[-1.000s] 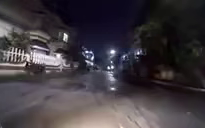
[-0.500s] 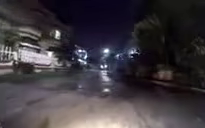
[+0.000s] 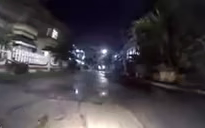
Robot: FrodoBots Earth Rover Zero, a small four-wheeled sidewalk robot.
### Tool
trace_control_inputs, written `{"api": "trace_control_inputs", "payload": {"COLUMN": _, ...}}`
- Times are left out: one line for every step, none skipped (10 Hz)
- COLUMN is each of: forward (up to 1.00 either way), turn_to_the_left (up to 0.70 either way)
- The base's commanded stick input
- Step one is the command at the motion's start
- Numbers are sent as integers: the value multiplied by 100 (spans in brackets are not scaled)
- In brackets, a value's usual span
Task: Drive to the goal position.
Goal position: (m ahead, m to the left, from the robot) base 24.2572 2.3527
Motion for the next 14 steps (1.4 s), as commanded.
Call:
{"api": "trace_control_inputs", "payload": {"forward": 70, "turn_to_the_left": 0}}
{"api": "trace_control_inputs", "payload": {"forward": 70, "turn_to_the_left": 0}}
{"api": "trace_control_inputs", "payload": {"forward": 70, "turn_to_the_left": 0}}
{"api": "trace_control_inputs", "payload": {"forward": 70, "turn_to_the_left": 0}}
{"api": "trace_control_inputs", "payload": {"forward": 70, "turn_to_the_left": 0}}
{"api": "trace_control_inputs", "payload": {"forward": 70, "turn_to_the_left": 0}}
{"api": "trace_control_inputs", "payload": {"forward": 70, "turn_to_the_left": 0}}
{"api": "trace_control_inputs", "payload": {"forward": 70, "turn_to_the_left": 0}}
{"api": "trace_control_inputs", "payload": {"forward": 70, "turn_to_the_left": 0}}
{"api": "trace_control_inputs", "payload": {"forward": 70, "turn_to_the_left": 0}}
{"api": "trace_control_inputs", "payload": {"forward": 70, "turn_to_the_left": 0}}
{"api": "trace_control_inputs", "payload": {"forward": 70, "turn_to_the_left": 0}}
{"api": "trace_control_inputs", "payload": {"forward": 70, "turn_to_the_left": 0}}
{"api": "trace_control_inputs", "payload": {"forward": 70, "turn_to_the_left": 0}}
